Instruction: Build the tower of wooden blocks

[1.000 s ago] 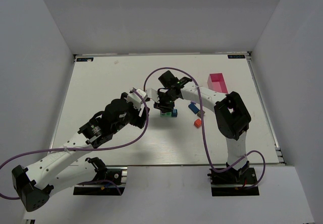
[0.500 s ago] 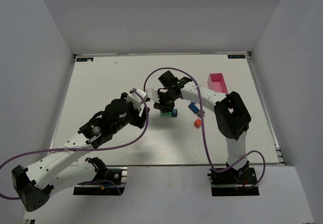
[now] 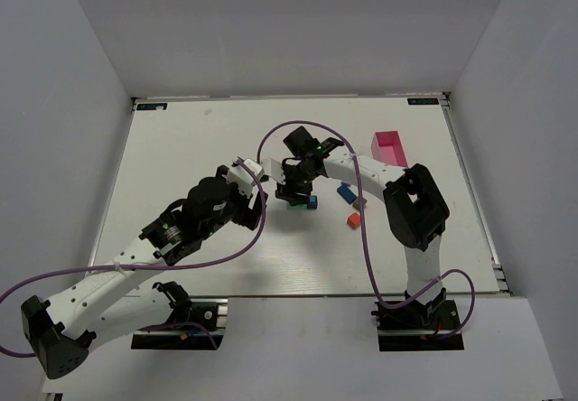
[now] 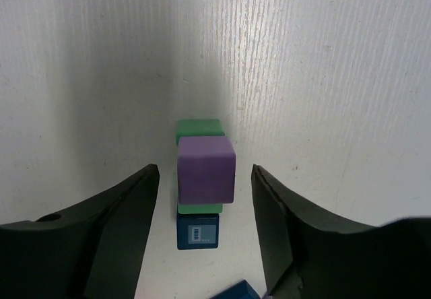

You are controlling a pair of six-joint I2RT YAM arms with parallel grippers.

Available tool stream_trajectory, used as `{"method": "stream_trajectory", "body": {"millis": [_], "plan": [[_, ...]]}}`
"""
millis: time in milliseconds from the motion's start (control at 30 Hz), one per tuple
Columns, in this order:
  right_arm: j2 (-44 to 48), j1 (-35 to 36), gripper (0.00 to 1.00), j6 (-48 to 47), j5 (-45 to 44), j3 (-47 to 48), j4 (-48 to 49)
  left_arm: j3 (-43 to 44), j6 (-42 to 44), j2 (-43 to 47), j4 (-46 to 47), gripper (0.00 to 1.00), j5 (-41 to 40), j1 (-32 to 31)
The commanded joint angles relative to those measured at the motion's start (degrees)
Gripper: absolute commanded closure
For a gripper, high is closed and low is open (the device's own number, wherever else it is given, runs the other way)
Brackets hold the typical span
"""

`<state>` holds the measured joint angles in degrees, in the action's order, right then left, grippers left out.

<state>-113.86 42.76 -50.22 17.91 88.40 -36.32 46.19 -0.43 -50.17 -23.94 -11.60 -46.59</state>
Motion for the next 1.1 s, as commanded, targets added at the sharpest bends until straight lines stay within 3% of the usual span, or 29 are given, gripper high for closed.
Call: {"method": "stream_trajectory", "body": {"millis": [0,67,100,800,1067], "plan": [[-0.39,0.04,0.36,-0.67,0.19,1.07,-0.86,-0.32,0.25,1.13,0.83,0.14,-0.71,0.27],[-0.22,-0.05,0.14,-0.59,0.19,1.07,-0.69,-0.32,0.25,1.13,0.83,0.14,-0.71,0.27],[-0.22,-0.05,0.10,-0.67,0.11,1.07,-0.69,-0.32,0.25,1.13,0.83,0.14,-0.71,0.27],[9.53,-3.82,0.10,0.99,1.16,-2.70,1.42,-0.84,0.77,1.66,1.36,0.14,-1.24,0.27],[17.62,-6.90,0.10,5.65,-3.23,-10.78,6.51,-1.46,1.39,3.41,3.02,0.14,-0.71,0.27]]}}
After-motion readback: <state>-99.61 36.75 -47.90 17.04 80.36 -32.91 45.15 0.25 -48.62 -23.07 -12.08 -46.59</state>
